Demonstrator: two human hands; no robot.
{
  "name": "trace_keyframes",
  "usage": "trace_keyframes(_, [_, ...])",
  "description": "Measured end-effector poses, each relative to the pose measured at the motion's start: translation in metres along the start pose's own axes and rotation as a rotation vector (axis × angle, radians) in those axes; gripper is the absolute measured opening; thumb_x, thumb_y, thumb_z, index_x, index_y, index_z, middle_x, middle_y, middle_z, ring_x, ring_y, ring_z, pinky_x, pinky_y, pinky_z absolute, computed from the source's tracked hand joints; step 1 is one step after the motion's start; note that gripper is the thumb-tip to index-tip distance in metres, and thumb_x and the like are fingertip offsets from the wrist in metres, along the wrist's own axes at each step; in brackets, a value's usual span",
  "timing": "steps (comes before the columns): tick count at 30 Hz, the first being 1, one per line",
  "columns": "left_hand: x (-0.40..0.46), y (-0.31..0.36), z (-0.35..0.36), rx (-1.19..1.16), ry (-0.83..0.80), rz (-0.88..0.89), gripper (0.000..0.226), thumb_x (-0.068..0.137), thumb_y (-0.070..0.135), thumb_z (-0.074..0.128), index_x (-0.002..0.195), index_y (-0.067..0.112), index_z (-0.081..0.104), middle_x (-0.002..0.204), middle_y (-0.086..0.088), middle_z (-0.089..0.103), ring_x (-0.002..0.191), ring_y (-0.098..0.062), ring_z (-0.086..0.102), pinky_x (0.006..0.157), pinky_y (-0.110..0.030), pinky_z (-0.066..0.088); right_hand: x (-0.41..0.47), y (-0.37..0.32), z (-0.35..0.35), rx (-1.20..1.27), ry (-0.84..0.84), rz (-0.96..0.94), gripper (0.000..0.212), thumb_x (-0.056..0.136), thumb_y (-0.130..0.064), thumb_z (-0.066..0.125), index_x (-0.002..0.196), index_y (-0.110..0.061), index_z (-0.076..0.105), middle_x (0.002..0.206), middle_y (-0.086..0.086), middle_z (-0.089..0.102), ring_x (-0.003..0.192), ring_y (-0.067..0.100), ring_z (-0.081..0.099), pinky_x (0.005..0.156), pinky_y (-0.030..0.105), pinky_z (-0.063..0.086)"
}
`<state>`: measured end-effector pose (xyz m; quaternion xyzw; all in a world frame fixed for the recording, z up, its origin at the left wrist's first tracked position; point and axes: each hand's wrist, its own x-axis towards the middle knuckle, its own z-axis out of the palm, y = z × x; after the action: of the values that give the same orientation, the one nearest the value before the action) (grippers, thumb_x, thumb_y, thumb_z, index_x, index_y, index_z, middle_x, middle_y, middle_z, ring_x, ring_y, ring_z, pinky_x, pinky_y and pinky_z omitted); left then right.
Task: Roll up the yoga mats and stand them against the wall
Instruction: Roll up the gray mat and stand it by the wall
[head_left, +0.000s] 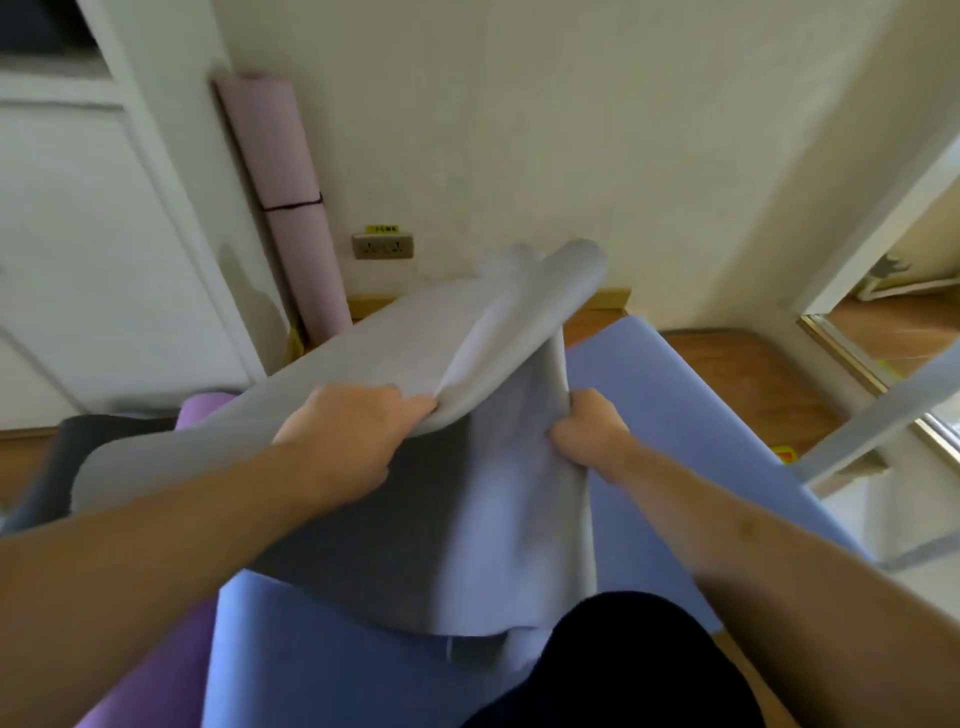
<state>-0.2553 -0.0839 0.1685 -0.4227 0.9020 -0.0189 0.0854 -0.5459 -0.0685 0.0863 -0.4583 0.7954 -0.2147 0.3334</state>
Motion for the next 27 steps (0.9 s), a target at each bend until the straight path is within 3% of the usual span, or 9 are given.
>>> trace_keyframes(4, [-0.044,-0.016,-0.092,0.131,0.139,-0.021,0.060,0.091,0.013,0.060,0.142,0.039,0.041,0.109,0.002,0.060,0.094,-0.026,0.067,0.082,-0.043,0.059,-0.051,-0.082,-0.029,0.265,0.053,-0.113,0.024,0.078,0.003,0.065,0.096,-0.009,0.077,0.097,0.012,0.077,0.089,0.034,0.074,0.077,0.055,0.066])
trace_keyframes(7, [-0.080,-0.022,-0.152,0.222,0.240,-0.031,0.063,0.089,0.010,0.057,0.143,0.038,0.039,0.099,0.003,0.056,0.083,-0.027,0.062,0.073,-0.039,0.055,-0.094,-0.136,-0.046,0.494,0.120,-0.157,0.019,0.082,0.008,0.071,0.093,-0.008,0.073,0.099,0.018,0.076,0.088,0.036,0.074,0.076,0.057,0.064])
trace_keyframes(10, [-0.113,-0.024,-0.198,0.266,0.339,-0.022,0.063,0.091,0.010,0.054,0.145,0.039,0.038,0.110,0.002,0.061,0.094,-0.029,0.066,0.072,-0.038,0.050,-0.125,-0.167,-0.042,0.768,0.204,-0.149,0.020,0.082,0.005,0.072,0.097,-0.007,0.068,0.102,0.020,0.075,0.088,0.037,0.073,0.067,0.051,0.063])
trace_keyframes(12, [-0.130,-0.024,-0.218,0.310,0.386,0.012,0.058,0.092,0.014,0.052,0.144,0.038,0.039,0.115,0.001,0.061,0.100,-0.029,0.066,0.073,-0.039,0.050,-0.142,-0.175,-0.027,1.001,0.225,-0.156,0.026,0.079,-0.002,0.076,0.105,-0.006,0.070,0.105,0.021,0.077,0.094,0.041,0.074,0.069,0.058,0.062])
trace_keyframes(15, [-0.147,-0.022,-0.231,0.364,0.408,0.035,0.052,0.095,0.018,0.054,0.141,0.038,0.041,0.115,0.002,0.061,0.101,-0.027,0.066,0.072,-0.039,0.053,-0.157,-0.172,0.020,1.255,-0.004,-0.126,0.031,0.094,-0.017,0.075,0.124,-0.010,0.069,0.108,0.013,0.079,0.090,0.033,0.073,0.062,0.041,0.057])
trace_keyframes(18, [-0.157,-0.022,-0.222,0.351,0.369,0.021,0.052,0.095,0.013,0.055,0.140,0.036,0.043,0.116,0.001,0.059,0.105,-0.027,0.065,0.071,-0.036,0.043,-0.168,-0.159,0.082,0.902,-0.393,0.055,0.039,0.104,-0.036,0.067,0.133,-0.011,0.059,0.124,0.014,0.068,0.077,0.032,0.072,0.067,0.042,0.057])
trace_keyframes(21, [-0.163,-0.028,-0.197,0.324,0.336,0.035,0.052,0.095,0.011,0.059,0.138,0.036,0.042,0.117,0.002,0.059,0.104,-0.026,0.066,0.077,-0.037,0.051,-0.180,-0.145,0.114,0.299,-0.613,-0.010,0.048,0.106,-0.025,0.066,0.148,-0.009,0.048,0.152,0.012,0.050,0.074,0.021,0.070,0.065,0.031,0.056])
trace_keyframes(24, [-0.165,-0.038,-0.162,0.288,0.280,0.020,0.057,0.098,0.013,0.061,0.145,0.035,0.037,0.123,0.001,0.059,0.108,-0.026,0.066,0.087,-0.040,0.056,-0.203,-0.148,0.100,-0.021,-0.718,-0.259,0.038,0.106,-0.012,0.060,0.144,-0.006,0.056,0.131,0.007,0.062,0.081,0.018,0.071,0.075,0.030,0.055])
trace_keyframes(27, [-0.163,-0.044,-0.122,0.239,0.252,-0.005,0.064,0.096,0.015,0.060,0.149,0.033,0.028,0.126,0.000,0.057,0.109,-0.026,0.065,0.077,-0.037,0.048,-0.234,-0.165,0.056,-0.118,-0.760,-0.460,0.024,0.101,-0.002,0.059,0.122,-0.007,0.072,0.114,0.007,0.077,0.095,0.024,0.078,0.084,0.033,0.060])
